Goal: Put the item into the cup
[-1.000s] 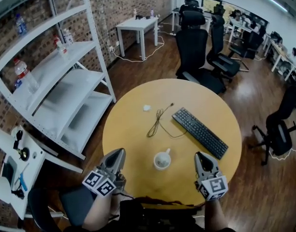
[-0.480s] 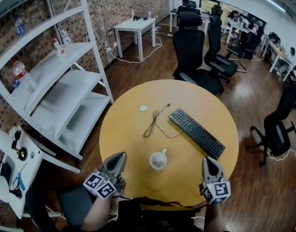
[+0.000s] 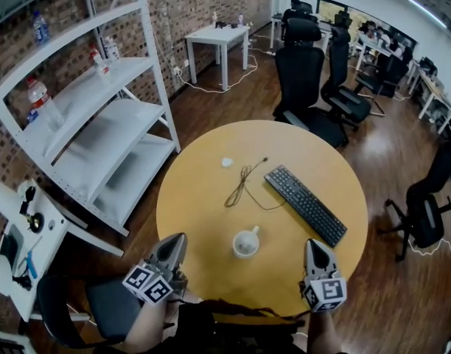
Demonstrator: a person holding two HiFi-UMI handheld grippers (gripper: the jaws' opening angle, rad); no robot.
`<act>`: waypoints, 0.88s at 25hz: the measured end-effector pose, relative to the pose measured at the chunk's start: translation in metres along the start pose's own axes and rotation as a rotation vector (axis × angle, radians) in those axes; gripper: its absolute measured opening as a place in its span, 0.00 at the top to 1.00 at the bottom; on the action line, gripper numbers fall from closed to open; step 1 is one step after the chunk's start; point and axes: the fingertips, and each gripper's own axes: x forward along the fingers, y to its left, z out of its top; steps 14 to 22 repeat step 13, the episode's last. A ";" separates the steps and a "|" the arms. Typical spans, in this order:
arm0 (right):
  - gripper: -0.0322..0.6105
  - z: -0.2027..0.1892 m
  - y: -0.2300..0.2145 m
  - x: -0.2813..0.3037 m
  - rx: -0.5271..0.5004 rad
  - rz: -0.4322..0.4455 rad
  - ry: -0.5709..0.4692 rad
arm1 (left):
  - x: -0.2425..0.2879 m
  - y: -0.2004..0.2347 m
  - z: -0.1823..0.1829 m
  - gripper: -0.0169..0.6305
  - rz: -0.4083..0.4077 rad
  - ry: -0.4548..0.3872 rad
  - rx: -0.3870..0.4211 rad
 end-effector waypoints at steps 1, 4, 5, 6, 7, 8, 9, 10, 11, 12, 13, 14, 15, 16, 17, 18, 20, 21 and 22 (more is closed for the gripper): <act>0.94 0.001 0.000 -0.001 0.006 -0.005 0.007 | -0.001 0.000 -0.001 0.98 0.003 0.002 -0.001; 0.94 -0.002 -0.005 -0.001 0.010 -0.016 0.015 | -0.003 0.000 -0.002 0.98 0.009 0.003 -0.001; 0.94 -0.003 -0.007 -0.001 0.009 -0.018 0.013 | -0.003 0.001 -0.002 0.98 0.011 0.002 -0.001; 0.94 -0.003 -0.008 -0.001 0.006 -0.023 0.011 | -0.003 0.001 -0.002 0.98 0.012 0.001 0.000; 0.94 -0.002 -0.009 -0.001 0.003 -0.028 0.010 | -0.003 0.001 -0.002 0.98 0.012 0.001 0.001; 0.94 -0.002 -0.010 -0.002 0.002 -0.034 0.008 | -0.003 0.001 -0.003 0.98 0.012 0.003 0.003; 0.94 -0.003 -0.011 -0.004 0.003 -0.037 0.005 | -0.004 0.000 -0.004 0.98 0.011 0.006 0.004; 0.94 -0.003 -0.012 -0.005 0.006 -0.039 0.002 | -0.004 0.000 -0.005 0.98 0.011 0.010 0.006; 0.94 -0.003 -0.013 -0.005 0.010 -0.040 -0.001 | -0.004 0.000 -0.006 0.98 0.011 0.013 0.007; 0.94 -0.002 -0.013 -0.005 0.013 -0.040 -0.001 | -0.004 0.000 -0.007 0.98 0.011 0.016 0.009; 0.94 -0.002 -0.013 -0.005 0.016 -0.039 -0.001 | -0.004 0.000 -0.007 0.98 0.011 0.019 0.011; 0.94 -0.002 -0.013 -0.005 0.016 -0.039 -0.001 | -0.004 0.000 -0.007 0.98 0.011 0.019 0.011; 0.94 -0.002 -0.013 -0.005 0.016 -0.039 -0.001 | -0.004 0.000 -0.007 0.98 0.011 0.019 0.011; 0.94 -0.002 -0.013 -0.005 0.016 -0.039 -0.001 | -0.004 0.000 -0.007 0.98 0.011 0.019 0.011; 0.94 -0.002 -0.013 -0.005 0.016 -0.039 -0.001 | -0.004 0.000 -0.007 0.98 0.011 0.019 0.011; 0.94 -0.002 -0.013 -0.005 0.016 -0.039 -0.001 | -0.004 0.000 -0.007 0.98 0.011 0.019 0.011; 0.94 -0.002 -0.013 -0.005 0.016 -0.039 -0.001 | -0.004 0.000 -0.007 0.98 0.011 0.019 0.011; 0.94 -0.002 -0.013 -0.005 0.016 -0.039 -0.001 | -0.004 0.000 -0.007 0.98 0.011 0.019 0.011; 0.94 -0.002 -0.013 -0.005 0.016 -0.039 -0.001 | -0.004 0.000 -0.007 0.98 0.011 0.019 0.011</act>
